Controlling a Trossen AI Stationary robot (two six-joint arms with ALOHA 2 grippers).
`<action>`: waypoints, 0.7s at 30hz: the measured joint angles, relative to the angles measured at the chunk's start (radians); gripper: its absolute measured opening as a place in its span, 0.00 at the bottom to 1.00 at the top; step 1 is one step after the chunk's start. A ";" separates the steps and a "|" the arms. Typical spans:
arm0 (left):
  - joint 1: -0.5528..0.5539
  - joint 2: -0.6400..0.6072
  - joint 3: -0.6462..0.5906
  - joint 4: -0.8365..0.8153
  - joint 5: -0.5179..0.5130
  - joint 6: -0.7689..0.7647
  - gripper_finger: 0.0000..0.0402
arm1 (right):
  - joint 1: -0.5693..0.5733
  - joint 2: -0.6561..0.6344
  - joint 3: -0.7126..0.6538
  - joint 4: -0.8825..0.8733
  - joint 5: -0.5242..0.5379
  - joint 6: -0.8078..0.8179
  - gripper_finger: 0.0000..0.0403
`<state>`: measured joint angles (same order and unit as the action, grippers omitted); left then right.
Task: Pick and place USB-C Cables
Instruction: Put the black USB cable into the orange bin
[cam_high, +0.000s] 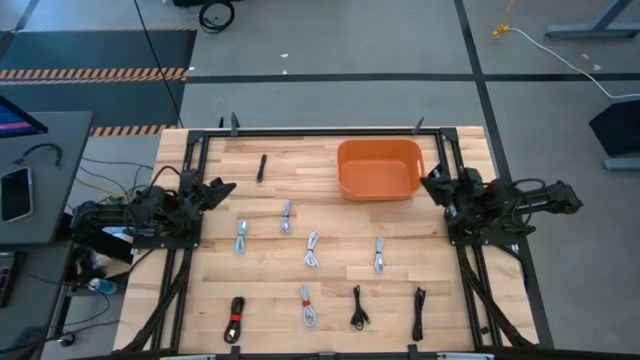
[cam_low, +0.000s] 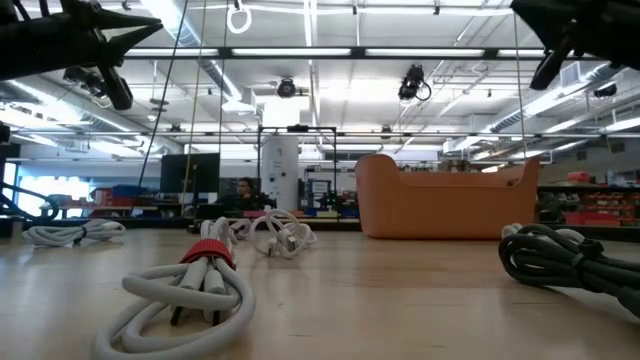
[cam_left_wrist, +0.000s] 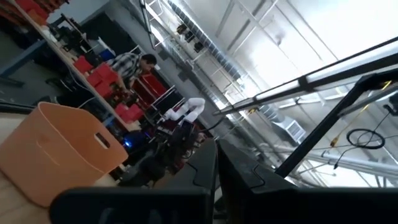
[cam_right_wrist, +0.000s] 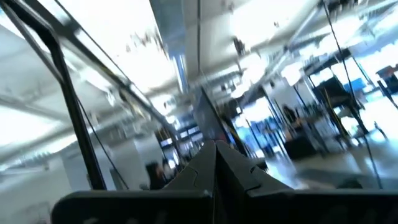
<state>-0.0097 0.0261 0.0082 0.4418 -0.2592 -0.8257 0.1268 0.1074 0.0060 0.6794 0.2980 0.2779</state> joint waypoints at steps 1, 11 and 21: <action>0.000 0.000 0.000 -0.005 0.000 -0.001 0.06 | 0.000 0.000 0.000 0.019 0.000 -0.018 0.04; 0.000 0.000 0.000 -0.049 -0.003 0.092 0.06 | 0.000 0.000 0.000 0.215 0.007 -0.148 0.04; 0.000 0.007 0.045 0.033 -0.065 0.205 0.13 | 0.000 0.000 0.000 0.270 -0.035 -0.150 0.04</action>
<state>-0.0093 0.0333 0.0531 0.4752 -0.3247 -0.6210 0.1266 0.1074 0.0059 0.9498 0.2630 0.1276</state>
